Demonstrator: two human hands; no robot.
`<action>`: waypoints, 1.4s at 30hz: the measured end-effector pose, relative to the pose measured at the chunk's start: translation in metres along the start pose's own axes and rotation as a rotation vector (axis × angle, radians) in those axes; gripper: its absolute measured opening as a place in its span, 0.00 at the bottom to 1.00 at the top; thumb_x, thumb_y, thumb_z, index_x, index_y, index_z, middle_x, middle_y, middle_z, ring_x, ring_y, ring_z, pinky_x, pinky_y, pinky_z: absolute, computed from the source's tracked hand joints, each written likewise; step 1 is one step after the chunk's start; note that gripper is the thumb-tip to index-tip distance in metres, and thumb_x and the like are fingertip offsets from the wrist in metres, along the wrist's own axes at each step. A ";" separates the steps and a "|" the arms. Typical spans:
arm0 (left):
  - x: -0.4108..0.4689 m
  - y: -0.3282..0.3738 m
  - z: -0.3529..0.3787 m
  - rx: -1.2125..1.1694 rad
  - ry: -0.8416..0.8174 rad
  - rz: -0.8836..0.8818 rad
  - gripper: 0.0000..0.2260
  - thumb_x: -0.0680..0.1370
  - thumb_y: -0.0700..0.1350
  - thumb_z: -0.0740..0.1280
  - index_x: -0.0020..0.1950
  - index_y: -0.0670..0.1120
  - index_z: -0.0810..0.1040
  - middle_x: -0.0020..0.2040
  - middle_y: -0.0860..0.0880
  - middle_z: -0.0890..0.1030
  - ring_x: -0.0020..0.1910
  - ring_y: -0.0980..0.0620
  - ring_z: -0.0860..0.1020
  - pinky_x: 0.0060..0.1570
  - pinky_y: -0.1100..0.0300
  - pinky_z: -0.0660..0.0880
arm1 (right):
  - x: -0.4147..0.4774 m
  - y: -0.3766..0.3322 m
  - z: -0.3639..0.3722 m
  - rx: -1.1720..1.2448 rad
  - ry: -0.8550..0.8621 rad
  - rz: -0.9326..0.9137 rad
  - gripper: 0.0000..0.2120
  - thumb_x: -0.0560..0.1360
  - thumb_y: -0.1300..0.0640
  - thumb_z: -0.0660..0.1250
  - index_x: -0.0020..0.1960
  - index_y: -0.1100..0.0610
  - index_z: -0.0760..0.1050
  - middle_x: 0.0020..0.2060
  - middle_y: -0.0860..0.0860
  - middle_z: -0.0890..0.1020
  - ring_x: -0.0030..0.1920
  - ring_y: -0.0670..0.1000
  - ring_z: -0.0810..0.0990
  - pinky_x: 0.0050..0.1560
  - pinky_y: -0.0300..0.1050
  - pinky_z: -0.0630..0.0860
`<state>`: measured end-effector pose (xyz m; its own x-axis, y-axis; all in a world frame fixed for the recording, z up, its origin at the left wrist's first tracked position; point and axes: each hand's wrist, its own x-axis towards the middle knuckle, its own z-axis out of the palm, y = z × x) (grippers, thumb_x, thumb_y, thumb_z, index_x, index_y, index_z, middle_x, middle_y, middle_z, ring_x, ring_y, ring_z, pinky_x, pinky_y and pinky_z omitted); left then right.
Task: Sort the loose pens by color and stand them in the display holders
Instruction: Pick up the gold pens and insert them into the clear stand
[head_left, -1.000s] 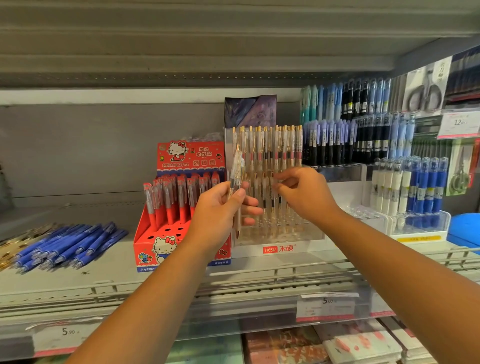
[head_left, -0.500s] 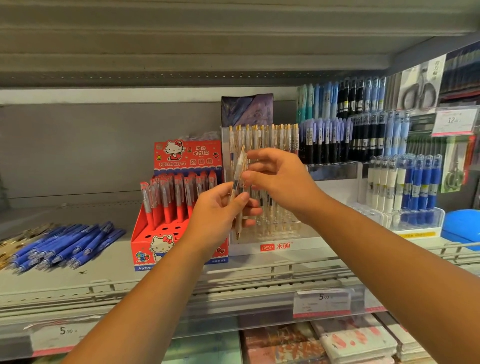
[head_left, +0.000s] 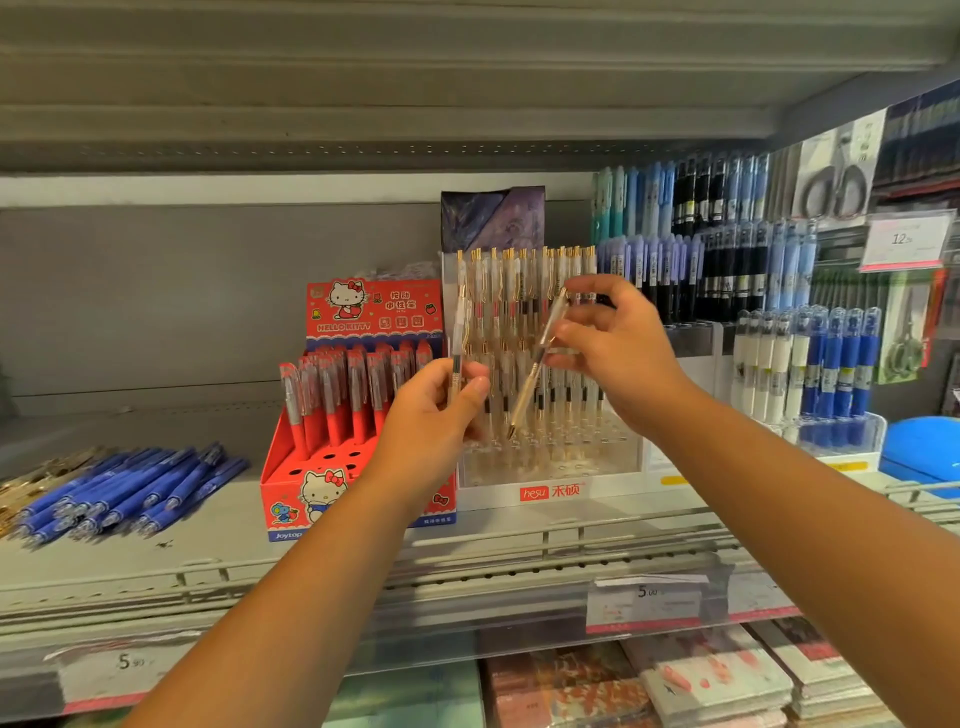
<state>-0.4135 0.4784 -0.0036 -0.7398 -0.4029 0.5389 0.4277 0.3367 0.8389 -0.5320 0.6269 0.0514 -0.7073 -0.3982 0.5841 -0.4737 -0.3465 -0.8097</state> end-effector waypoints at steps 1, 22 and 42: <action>0.000 0.000 -0.001 0.030 0.005 -0.001 0.06 0.82 0.48 0.64 0.48 0.54 0.79 0.32 0.55 0.74 0.32 0.55 0.73 0.38 0.55 0.75 | 0.003 0.000 -0.004 0.003 0.030 -0.007 0.17 0.76 0.71 0.66 0.55 0.51 0.73 0.46 0.55 0.82 0.42 0.52 0.86 0.40 0.45 0.82; -0.009 0.016 0.002 0.073 0.006 -0.036 0.14 0.82 0.45 0.63 0.67 0.51 0.78 0.51 0.52 0.84 0.51 0.57 0.80 0.46 0.72 0.75 | 0.008 0.045 -0.016 -0.583 -0.055 -0.134 0.24 0.74 0.75 0.62 0.57 0.46 0.74 0.47 0.47 0.79 0.46 0.48 0.81 0.42 0.45 0.84; -0.007 0.018 0.024 0.294 0.025 0.098 0.09 0.76 0.39 0.72 0.55 0.48 0.82 0.45 0.50 0.85 0.40 0.58 0.84 0.43 0.63 0.81 | -0.019 0.002 -0.001 -0.148 -0.179 -0.230 0.10 0.74 0.61 0.73 0.53 0.53 0.75 0.45 0.53 0.81 0.43 0.52 0.84 0.40 0.44 0.83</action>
<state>-0.4131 0.5075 0.0066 -0.6880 -0.3762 0.6205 0.3247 0.6051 0.7269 -0.5204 0.6341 0.0386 -0.4755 -0.4711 0.7430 -0.6909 -0.3228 -0.6469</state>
